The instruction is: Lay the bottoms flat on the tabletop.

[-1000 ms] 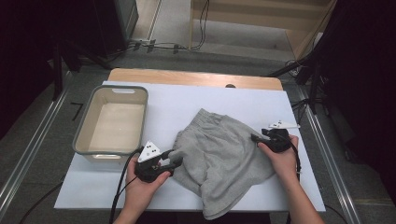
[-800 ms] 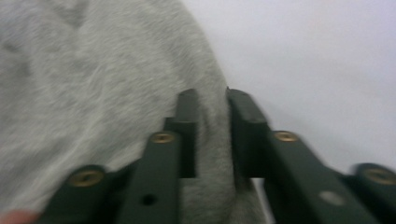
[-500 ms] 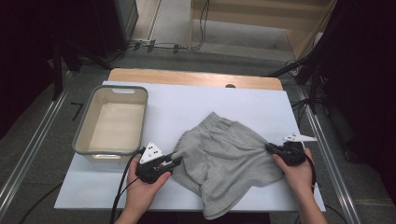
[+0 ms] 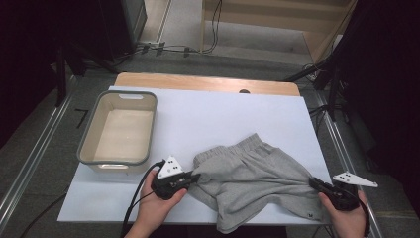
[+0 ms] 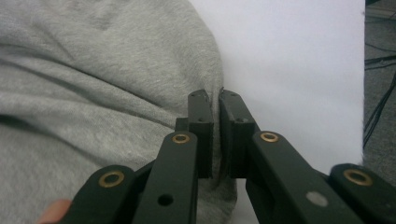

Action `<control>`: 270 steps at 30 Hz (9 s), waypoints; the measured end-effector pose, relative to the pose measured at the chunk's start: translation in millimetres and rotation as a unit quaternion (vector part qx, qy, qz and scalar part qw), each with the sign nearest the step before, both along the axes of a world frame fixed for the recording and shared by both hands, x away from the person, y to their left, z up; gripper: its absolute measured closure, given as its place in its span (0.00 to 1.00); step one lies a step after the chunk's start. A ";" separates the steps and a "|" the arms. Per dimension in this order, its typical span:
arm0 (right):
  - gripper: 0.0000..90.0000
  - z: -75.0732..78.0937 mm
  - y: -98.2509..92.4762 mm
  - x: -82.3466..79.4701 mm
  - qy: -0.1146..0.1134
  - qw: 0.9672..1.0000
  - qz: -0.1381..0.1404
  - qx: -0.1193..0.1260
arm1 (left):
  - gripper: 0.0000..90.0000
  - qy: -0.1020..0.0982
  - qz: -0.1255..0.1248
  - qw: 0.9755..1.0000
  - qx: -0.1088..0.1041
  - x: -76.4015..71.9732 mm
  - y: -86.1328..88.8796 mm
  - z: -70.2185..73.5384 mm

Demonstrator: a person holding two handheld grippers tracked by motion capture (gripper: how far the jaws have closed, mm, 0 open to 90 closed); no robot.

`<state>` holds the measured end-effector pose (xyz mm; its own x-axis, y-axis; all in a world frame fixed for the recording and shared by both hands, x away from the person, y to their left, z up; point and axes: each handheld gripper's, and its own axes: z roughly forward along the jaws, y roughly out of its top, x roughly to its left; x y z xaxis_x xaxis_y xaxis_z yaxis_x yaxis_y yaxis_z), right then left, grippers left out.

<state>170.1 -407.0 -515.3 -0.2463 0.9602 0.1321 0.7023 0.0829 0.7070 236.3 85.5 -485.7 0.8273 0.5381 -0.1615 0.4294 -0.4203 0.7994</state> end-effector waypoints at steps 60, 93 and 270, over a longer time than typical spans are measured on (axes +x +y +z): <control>0.54 47.7 66.8 191.4 -0.057 0.998 0.024 0.016 | 0.48 -0.008 0.140 0.989 0.052 150.9 -59.4 29.8; 0.49 -6.3 14.1 8.8 0.010 1.000 -0.005 -0.007 | 0.48 0.041 0.047 0.997 0.054 -7.0 -36.9 -25.6; 0.91 41.0 61.0 246.5 -0.005 0.999 0.049 -0.007 | 0.90 0.083 0.135 0.987 0.024 234.0 -42.7 7.7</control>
